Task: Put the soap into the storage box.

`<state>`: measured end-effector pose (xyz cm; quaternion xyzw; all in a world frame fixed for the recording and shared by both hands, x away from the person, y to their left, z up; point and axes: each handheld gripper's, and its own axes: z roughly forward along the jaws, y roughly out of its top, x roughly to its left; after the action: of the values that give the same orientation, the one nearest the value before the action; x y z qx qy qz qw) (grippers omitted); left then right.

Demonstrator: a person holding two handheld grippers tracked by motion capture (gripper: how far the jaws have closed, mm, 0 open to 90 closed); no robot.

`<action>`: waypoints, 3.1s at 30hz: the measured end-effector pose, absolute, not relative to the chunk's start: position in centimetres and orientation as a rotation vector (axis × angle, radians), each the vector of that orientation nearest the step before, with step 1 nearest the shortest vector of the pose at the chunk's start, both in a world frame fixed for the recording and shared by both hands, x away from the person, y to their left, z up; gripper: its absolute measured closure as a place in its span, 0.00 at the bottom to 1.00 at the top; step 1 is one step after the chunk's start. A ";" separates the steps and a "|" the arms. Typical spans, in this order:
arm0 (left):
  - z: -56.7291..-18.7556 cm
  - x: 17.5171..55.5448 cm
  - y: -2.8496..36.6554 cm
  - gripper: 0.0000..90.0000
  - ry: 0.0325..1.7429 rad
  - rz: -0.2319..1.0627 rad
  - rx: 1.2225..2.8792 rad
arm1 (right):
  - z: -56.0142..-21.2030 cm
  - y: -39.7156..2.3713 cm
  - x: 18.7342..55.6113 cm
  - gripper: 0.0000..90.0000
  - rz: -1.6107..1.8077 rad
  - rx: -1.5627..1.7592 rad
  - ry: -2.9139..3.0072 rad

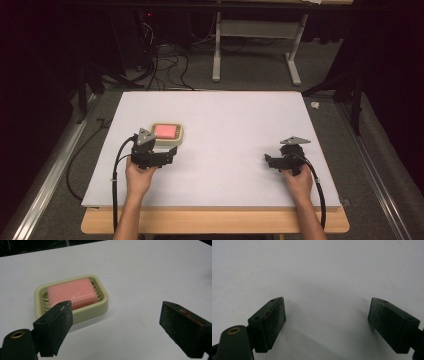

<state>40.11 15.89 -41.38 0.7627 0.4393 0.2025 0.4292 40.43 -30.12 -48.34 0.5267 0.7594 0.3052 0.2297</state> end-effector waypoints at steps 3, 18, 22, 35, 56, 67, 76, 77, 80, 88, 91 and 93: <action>-41.4 39.8 15.7 0.14 1.089 0.500 1.904 | -48.3 -30.1 40.4 0.17 0.840 1.450 2.089; -41.7 38.8 14.7 0.14 1.049 0.464 1.921 | -48.3 -30.1 40.4 0.17 0.840 1.450 2.089; -41.8 38.6 14.4 0.14 1.040 0.455 1.933 | -48.3 -30.1 40.4 0.17 0.839 1.449 2.089; -42.0 38.3 13.2 0.14 1.002 0.422 1.964 | -48.3 -30.1 40.4 0.17 0.840 1.448 2.089; -42.9 38.1 11.1 0.14 0.952 0.375 1.997 | -48.3 -30.1 40.4 0.17 0.840 1.448 2.089; -43.4 38.0 10.5 0.14 0.949 0.360 2.001 | -48.3 -30.1 40.4 0.17 0.840 1.450 2.088; -43.9 38.0 9.8 0.14 0.944 0.346 2.021 | -48.3 -30.1 40.4 0.17 0.840 1.450 2.088; -44.0 38.0 9.7 0.14 0.942 0.347 2.023 | -48.3 -30.1 40.4 0.17 0.840 1.450 2.088; -44.1 37.9 9.5 0.14 0.939 0.341 2.035 | -48.3 -30.1 40.4 0.17 0.840 1.450 2.089; -44.7 38.2 8.7 0.15 0.932 0.332 2.066 | -48.3 -30.1 40.4 0.17 0.840 1.450 2.088; -44.9 38.2 8.4 0.15 0.926 0.329 2.076 | -48.3 -30.1 40.4 0.17 0.840 1.450 2.088; -45.1 38.3 8.3 0.15 0.928 0.326 2.082 | -48.3 -30.1 40.4 0.17 0.840 1.450 2.088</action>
<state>38.27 8.28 -45.09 0.8257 0.3680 0.1293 0.4075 40.41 -30.10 -48.34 0.5270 0.7591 0.3053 0.2300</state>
